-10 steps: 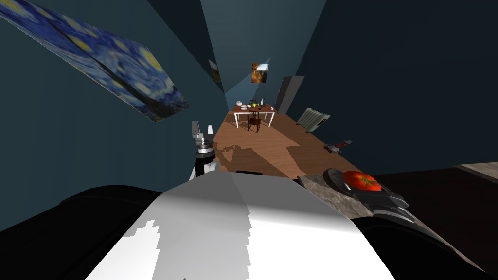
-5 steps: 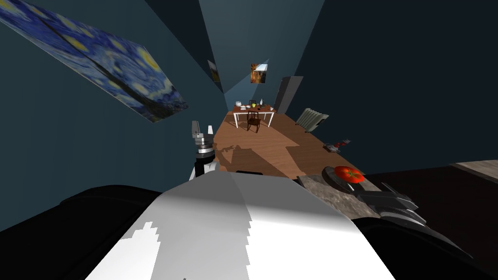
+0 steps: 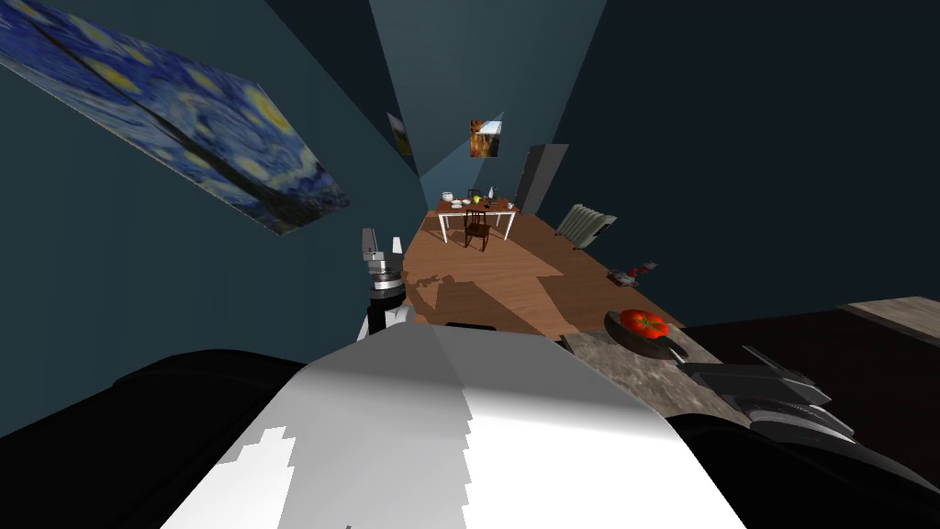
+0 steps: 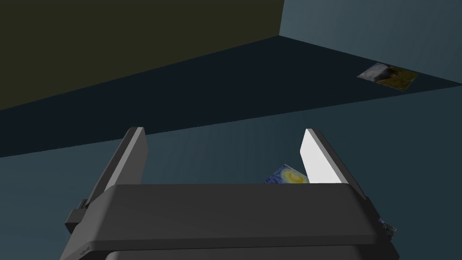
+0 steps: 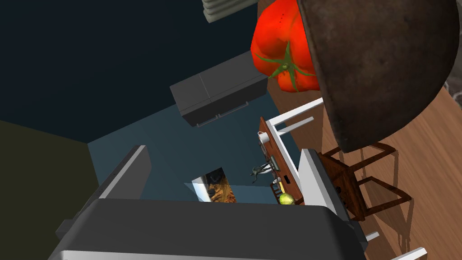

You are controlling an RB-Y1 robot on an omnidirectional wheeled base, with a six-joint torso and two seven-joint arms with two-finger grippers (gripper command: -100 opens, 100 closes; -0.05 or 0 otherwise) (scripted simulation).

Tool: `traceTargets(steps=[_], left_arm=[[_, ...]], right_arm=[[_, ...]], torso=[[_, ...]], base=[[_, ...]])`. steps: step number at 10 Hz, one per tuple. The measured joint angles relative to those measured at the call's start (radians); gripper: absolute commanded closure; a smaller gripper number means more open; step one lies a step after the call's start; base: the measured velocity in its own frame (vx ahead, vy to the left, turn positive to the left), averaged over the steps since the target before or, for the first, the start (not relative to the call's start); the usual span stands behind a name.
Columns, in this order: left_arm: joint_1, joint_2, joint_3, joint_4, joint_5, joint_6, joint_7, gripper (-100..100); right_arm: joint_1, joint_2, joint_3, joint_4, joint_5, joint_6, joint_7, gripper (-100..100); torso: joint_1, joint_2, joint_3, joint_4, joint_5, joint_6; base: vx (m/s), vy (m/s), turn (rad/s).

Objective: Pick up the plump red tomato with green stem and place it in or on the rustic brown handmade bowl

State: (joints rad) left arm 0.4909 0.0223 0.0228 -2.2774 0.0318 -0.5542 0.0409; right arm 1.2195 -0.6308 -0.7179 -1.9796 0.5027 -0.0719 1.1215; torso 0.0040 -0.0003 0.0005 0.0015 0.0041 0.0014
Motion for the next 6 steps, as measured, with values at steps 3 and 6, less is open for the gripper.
traceTargets(steps=[3, 6], left_arm=[[0.000, 0.000, 0.000, 0.000, 0.000, 0.000, 0.000, 0], [0.000, 0.000, 0.000, 0.000, 0.000, 0.000, 0.000, 0]], right_arm=[[0.001, -0.001, -0.001, -0.001, -0.001, 0.000, -0.002, 0], [0.001, -0.001, -0.001, -0.001, -0.001, 0.000, -0.002, 0]], torso=[[0.000, 0.002, 0.001, 0.000, 0.000, 0.000], [0.000, 0.002, 0.001, 0.000, 0.000, 0.000]], base=[[0.000, 0.000, 0.000], [0.000, 0.000, 0.000]])
